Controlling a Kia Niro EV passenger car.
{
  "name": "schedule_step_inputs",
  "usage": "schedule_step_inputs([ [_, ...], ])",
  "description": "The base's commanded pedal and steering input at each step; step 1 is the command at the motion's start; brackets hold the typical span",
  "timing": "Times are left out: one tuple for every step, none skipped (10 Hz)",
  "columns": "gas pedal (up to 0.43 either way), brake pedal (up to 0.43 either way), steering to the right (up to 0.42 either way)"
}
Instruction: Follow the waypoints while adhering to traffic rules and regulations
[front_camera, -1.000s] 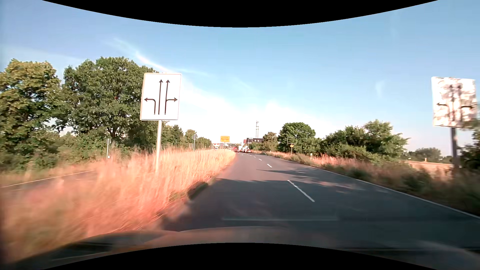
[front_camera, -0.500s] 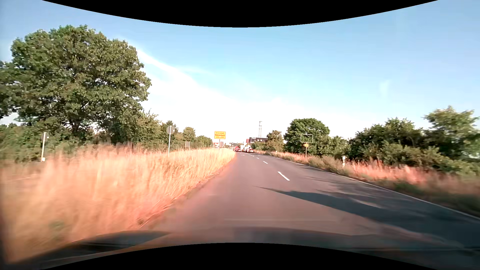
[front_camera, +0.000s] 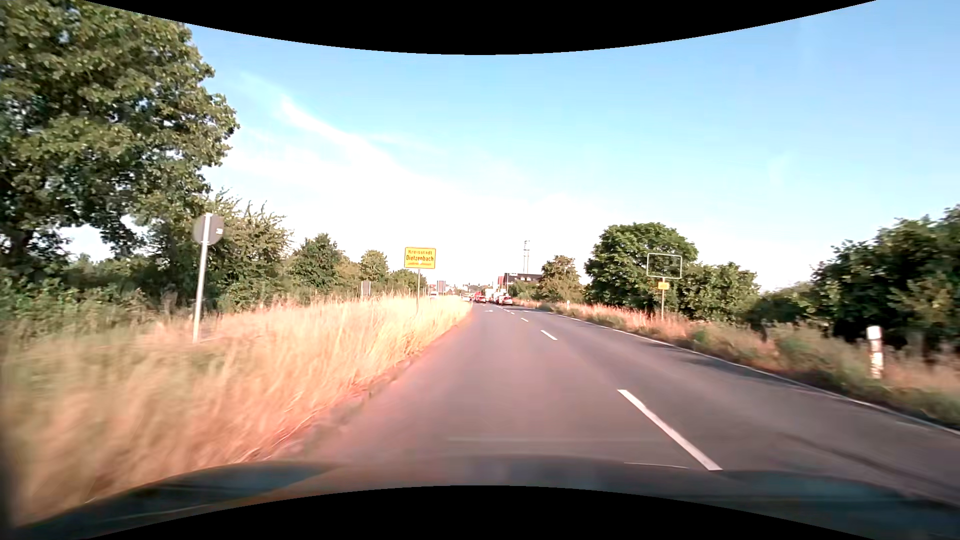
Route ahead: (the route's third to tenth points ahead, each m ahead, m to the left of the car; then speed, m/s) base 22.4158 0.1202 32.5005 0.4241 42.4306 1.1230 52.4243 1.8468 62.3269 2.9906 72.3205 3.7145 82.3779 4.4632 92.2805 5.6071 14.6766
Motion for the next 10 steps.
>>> schedule_step_inputs([
  [0.0,0.207,-0.011],
  [0.0,0.213,-0.011],
  [0.0,0.213,-0.011],
  [0.0,0.22,-0.011],
  [0.0,0.22,-0.011],
  [0.0,0.226,-0.011],
  [0.0,0.226,-0.011],
  [0.0,0.22,-0.011],
  [0.0,0.22,-0.011],
  [0.0,0.226,-0.011],
])
